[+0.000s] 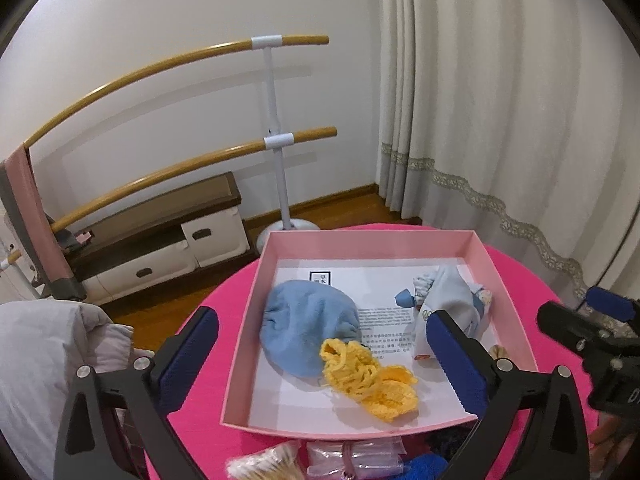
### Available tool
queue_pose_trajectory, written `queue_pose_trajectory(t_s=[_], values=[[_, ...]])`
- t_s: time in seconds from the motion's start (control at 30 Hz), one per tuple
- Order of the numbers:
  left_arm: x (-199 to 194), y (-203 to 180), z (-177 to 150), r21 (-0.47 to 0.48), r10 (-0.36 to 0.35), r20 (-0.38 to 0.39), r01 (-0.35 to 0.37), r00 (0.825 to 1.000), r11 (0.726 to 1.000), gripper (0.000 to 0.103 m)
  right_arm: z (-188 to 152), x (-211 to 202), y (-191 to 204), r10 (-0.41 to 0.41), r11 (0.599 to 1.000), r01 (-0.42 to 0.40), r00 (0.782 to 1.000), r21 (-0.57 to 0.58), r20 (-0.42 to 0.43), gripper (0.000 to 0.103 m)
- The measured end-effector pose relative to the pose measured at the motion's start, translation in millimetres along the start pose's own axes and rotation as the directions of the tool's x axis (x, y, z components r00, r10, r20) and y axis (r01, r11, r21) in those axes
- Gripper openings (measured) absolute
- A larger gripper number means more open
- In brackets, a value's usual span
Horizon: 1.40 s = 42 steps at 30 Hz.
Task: Organize soft objects
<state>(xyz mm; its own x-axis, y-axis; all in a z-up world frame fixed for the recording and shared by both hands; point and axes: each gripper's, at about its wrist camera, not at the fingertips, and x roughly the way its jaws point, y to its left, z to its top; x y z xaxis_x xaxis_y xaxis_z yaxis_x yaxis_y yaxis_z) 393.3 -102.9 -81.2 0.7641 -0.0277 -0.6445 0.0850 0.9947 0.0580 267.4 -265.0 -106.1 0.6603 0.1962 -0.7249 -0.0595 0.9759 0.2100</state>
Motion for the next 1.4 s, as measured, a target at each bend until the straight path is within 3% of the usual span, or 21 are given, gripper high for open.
queue_pose_trajectory(t_s=[0.3, 0.73, 1.03, 1.4], values=[[-71, 17, -46, -0.003, 0.008, 0.075, -0.008, 0.997, 1.000, 0.103, -9, -59, 14, -0.040, 0.999, 0.041, 0.992, -0.006, 0.122, 0.103], [-174, 33, -100, -0.015, 0.020, 0.170, -0.018, 0.985, 1.000, 0.103, -54, -144, 32, -0.098, 0.994, 0.105, 0.967, -0.017, 0.234, 0.103], [-226, 22, -147, 0.002, 0.011, 0.189, -0.011, 0.982, 1.000, 0.103, -90, -182, 43, -0.100, 0.994, 0.108, 0.955, -0.010, 0.280, 0.103], [-263, 26, -168, -0.016, 0.015, 0.206, -0.012, 0.978, 1.000, 0.103, -112, -208, 42, -0.114, 0.993, 0.122, 0.938, -0.003, 0.328, 0.103]])
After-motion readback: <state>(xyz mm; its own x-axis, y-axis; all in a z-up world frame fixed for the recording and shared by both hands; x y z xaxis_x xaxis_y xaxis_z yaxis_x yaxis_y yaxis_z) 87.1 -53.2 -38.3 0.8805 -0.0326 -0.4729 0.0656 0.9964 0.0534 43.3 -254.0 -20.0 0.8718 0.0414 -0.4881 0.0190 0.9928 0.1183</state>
